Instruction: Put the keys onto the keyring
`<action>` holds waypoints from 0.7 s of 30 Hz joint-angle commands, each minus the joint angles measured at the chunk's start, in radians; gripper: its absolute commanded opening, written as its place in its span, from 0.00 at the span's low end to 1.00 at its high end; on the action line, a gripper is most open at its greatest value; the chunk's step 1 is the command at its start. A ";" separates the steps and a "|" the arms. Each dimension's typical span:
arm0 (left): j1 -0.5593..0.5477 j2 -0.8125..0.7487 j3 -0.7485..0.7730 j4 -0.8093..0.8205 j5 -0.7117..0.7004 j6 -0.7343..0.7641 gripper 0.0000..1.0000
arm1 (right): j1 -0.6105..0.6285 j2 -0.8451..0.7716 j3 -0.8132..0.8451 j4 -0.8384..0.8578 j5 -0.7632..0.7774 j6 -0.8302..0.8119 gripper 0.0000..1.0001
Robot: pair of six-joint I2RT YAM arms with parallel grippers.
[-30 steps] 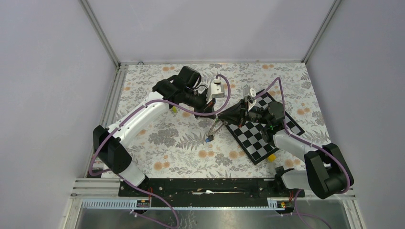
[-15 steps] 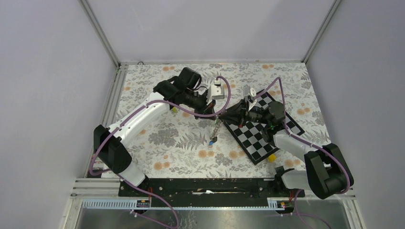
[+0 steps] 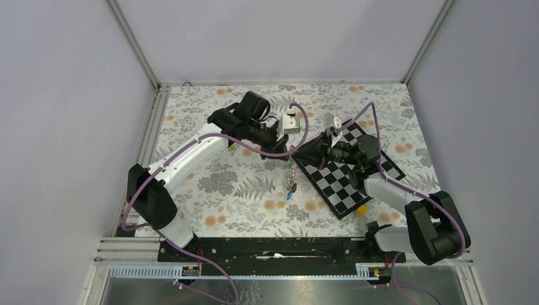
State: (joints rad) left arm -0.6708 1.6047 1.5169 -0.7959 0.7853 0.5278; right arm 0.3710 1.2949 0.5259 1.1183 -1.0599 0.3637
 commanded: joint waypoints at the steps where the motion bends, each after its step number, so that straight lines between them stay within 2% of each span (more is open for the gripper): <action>1: -0.008 0.028 0.011 0.020 0.005 0.017 0.03 | -0.004 -0.028 0.041 0.104 -0.008 0.012 0.00; 8: -0.013 0.032 0.020 0.020 0.003 0.014 0.09 | -0.004 -0.028 0.040 0.096 -0.007 0.001 0.00; 17: -0.013 -0.023 0.011 0.020 -0.049 0.027 0.29 | -0.006 -0.035 0.039 0.074 -0.006 -0.022 0.00; 21: -0.013 -0.044 0.014 0.020 -0.047 0.026 0.34 | -0.006 -0.032 0.039 0.068 -0.006 -0.027 0.00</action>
State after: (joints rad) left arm -0.6807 1.6222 1.5166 -0.7959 0.7452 0.5350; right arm 0.3672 1.2949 0.5259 1.1118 -1.0595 0.3546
